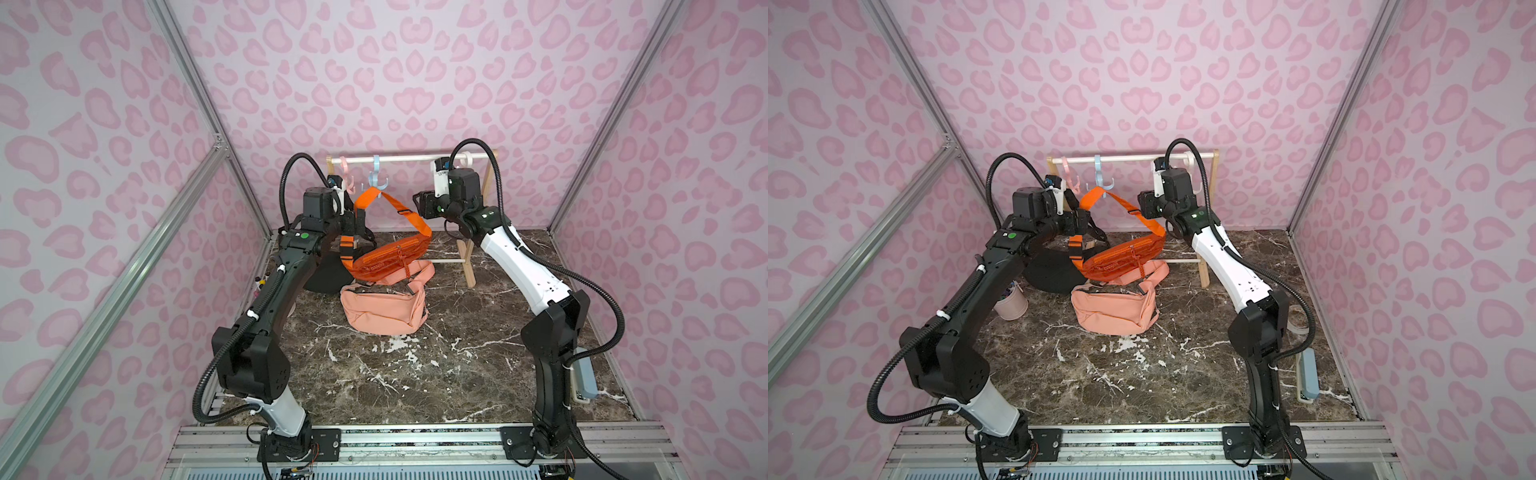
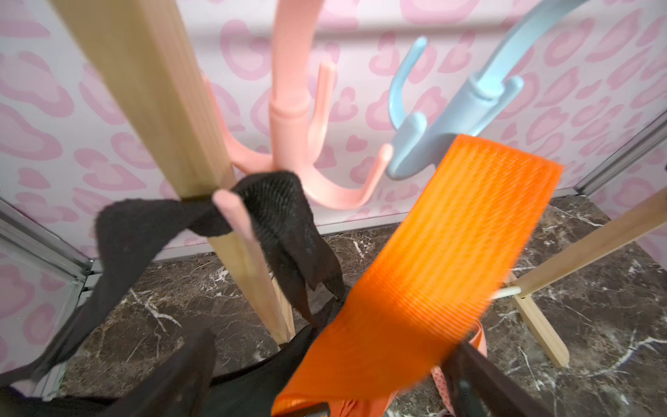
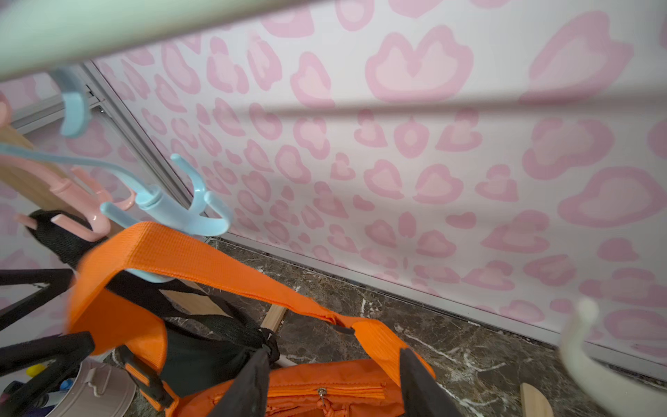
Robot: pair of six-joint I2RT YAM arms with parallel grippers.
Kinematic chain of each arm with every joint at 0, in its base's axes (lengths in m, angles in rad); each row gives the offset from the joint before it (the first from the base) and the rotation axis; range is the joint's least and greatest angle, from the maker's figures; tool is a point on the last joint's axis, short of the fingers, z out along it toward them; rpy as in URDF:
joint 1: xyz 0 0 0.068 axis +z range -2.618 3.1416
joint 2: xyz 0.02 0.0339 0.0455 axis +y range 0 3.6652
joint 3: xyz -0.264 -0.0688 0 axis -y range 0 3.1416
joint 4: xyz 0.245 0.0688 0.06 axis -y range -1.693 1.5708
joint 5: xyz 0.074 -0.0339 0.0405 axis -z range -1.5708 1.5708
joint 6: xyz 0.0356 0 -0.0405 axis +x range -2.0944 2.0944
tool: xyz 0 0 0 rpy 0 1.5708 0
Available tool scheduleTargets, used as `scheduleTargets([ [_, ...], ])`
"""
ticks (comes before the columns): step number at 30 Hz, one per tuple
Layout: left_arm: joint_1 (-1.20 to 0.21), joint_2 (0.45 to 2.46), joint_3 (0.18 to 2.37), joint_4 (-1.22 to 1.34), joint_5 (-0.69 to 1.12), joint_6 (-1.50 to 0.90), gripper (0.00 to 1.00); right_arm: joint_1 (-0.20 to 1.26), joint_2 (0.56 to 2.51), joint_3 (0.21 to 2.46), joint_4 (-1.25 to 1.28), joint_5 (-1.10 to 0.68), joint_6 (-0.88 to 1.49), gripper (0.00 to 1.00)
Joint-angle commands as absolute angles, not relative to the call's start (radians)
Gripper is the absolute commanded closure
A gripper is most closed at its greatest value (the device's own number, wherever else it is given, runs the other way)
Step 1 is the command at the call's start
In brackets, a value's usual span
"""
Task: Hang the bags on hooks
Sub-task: Hang the bag on the hook, then pick up the bag from the center of the board.
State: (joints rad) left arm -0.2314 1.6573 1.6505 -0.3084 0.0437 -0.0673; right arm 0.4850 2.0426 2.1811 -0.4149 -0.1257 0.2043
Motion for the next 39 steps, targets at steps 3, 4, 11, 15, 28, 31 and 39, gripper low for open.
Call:
scheduleTargets([
  [3,-0.231,1.565,1.569,-0.139,0.135,-0.123,0.03,0.518,1.927,2.005,-0.312,-0.092,0.179,0.4],
  [4,-0.231,1.553,1.556,-0.122,0.138,-0.13,0.03,0.521,1.904,1.973,-0.299,-0.09,0.179,0.4],
  [11,-0.231,1.487,1.52,-0.086,0.169,-0.153,0.03,0.54,1.809,1.835,-0.314,-0.08,0.172,0.4],
  [15,-0.23,1.394,1.438,-0.031,0.142,-0.171,0.03,0.564,1.728,1.671,-0.324,-0.046,0.206,0.41],
  [28,-0.227,1.112,1.198,0.021,0.035,-0.186,0.03,0.504,1.719,1.235,-0.175,-0.121,0.509,0.4],
  [31,-0.228,1.067,1.169,-0.001,0.021,-0.173,0.03,0.487,1.754,1.189,-0.068,-0.145,0.572,0.4],
  [39,-0.225,0.957,1.102,-0.054,-0.014,-0.157,0.03,0.446,1.932,1.145,0.193,-0.228,0.762,0.39],
])
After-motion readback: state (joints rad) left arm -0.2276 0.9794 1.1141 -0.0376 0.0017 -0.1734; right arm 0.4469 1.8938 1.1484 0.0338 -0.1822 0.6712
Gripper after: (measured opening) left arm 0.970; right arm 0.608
